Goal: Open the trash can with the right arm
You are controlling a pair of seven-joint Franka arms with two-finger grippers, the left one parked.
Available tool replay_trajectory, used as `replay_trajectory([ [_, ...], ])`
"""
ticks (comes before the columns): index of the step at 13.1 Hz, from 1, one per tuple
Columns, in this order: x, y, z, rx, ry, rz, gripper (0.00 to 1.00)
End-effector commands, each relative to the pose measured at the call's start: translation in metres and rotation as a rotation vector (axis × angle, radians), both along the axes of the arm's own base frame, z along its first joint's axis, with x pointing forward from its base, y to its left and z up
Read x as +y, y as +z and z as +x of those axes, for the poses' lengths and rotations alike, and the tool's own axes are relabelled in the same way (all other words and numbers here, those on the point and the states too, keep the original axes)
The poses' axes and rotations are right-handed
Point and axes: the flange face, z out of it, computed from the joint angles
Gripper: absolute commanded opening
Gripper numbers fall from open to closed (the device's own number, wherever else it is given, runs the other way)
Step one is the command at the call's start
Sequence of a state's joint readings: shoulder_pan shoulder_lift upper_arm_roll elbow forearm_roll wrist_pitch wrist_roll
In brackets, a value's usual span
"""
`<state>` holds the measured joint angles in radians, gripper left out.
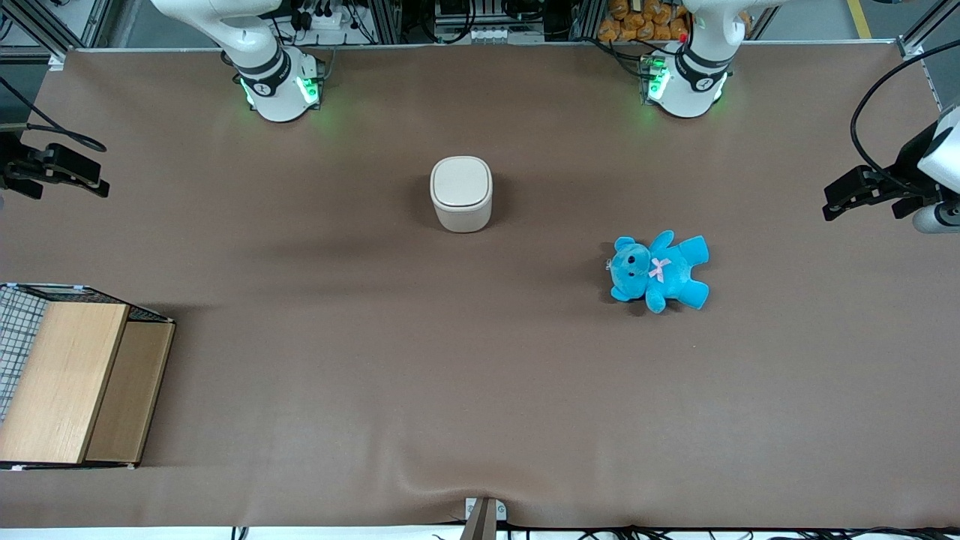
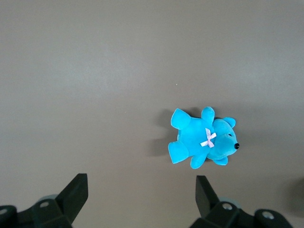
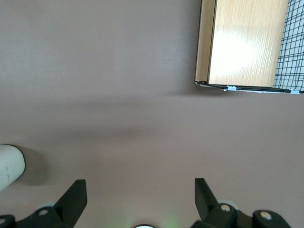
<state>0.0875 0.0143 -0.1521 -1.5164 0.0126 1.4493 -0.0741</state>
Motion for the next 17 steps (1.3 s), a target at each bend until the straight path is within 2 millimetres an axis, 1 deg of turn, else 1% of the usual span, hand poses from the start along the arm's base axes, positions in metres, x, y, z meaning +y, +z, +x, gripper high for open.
replay_trajectory([
  [1, 0.002, 0.004, -0.002, 0.000, 0.000, -0.007, 1.00],
  [6, 0.004, 0.003, -0.001, 0.003, 0.001, -0.004, 1.00],
  [8, 0.016, 0.002, -0.002, 0.017, 0.020, 0.000, 1.00],
  [10, 0.028, 0.001, -0.005, 0.037, 0.011, 0.024, 0.84],
  [11, 0.038, 0.000, -0.006, 0.051, -0.007, 0.037, 0.80],
  [12, 0.054, -0.001, -0.007, 0.062, -0.027, 0.038, 0.80],
  [15, 0.121, -0.002, -0.015, 0.079, -0.038, 0.018, 0.80],
  [17, 0.162, -0.003, -0.021, 0.077, -0.050, 0.008, 0.81],
])
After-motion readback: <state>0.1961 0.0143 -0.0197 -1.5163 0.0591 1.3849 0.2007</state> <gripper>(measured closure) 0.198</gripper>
